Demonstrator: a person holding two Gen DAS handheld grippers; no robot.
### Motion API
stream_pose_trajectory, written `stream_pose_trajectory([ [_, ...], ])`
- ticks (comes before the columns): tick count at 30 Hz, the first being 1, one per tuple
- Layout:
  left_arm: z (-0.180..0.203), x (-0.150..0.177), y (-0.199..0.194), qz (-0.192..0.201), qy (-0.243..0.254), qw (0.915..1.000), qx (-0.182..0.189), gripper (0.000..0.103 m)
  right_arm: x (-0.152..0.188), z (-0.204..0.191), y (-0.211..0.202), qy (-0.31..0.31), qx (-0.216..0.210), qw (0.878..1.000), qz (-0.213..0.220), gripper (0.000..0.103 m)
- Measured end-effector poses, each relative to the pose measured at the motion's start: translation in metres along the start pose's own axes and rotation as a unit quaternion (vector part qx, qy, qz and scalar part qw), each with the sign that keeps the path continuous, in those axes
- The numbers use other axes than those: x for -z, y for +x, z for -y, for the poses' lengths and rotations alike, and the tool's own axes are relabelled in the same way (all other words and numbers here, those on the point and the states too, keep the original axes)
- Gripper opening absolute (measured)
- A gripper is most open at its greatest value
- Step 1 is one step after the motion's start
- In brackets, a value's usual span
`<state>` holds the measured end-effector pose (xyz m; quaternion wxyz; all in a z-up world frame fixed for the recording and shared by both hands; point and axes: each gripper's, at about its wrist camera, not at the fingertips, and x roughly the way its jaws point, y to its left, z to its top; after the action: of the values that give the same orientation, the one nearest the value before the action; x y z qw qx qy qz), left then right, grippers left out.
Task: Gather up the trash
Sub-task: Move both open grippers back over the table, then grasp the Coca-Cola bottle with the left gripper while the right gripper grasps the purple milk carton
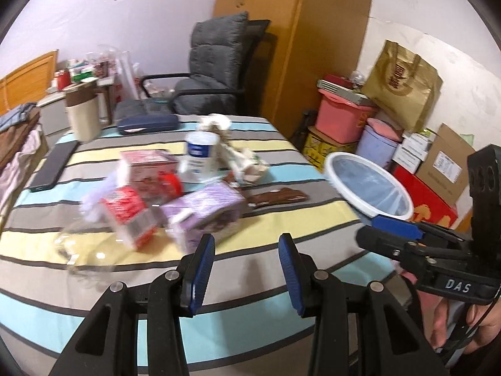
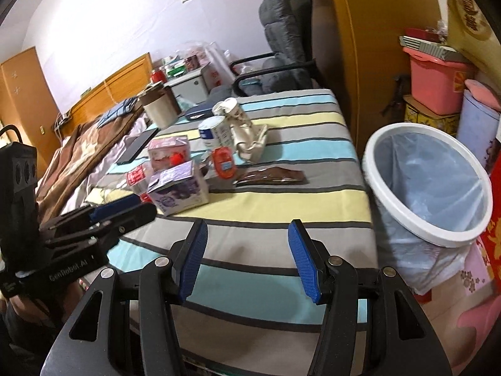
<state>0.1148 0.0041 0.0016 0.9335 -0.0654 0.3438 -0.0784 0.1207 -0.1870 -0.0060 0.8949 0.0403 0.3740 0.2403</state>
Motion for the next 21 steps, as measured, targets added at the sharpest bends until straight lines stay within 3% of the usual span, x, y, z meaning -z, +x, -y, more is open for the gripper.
stream_pose_trajectory([
  [5,-0.033,-0.003,-0.008,0.010,-0.008,0.9992,-0.038,0.042,0.000,-0.014,0.005,-0.007,-0.009,1.000,-0.006,0.056],
  [8,-0.055,-0.009,-0.012,0.017,-0.016,0.9981,-0.058,0.044,-0.003,-0.020,0.008,-0.005,-0.016,1.000,-0.001,0.064],
  [12,-0.081,-0.019,-0.014,0.030,-0.021,0.9964,-0.077,0.057,-0.007,-0.024,0.012,-0.008,-0.018,1.000,0.000,0.064],
  [15,-0.098,-0.026,-0.007,0.025,-0.016,0.9957,-0.088,0.059,-0.008,-0.028,0.018,-0.008,-0.018,1.000,-0.004,0.064],
  [19,-0.116,-0.028,0.012,-0.002,-0.010,0.9966,-0.082,0.060,-0.009,-0.029,0.022,-0.008,-0.018,1.000,-0.011,0.064],
  [21,-0.120,-0.025,0.021,-0.024,-0.007,0.9981,-0.056,0.063,-0.009,-0.029,0.023,-0.008,-0.017,1.000,-0.013,0.064],
])
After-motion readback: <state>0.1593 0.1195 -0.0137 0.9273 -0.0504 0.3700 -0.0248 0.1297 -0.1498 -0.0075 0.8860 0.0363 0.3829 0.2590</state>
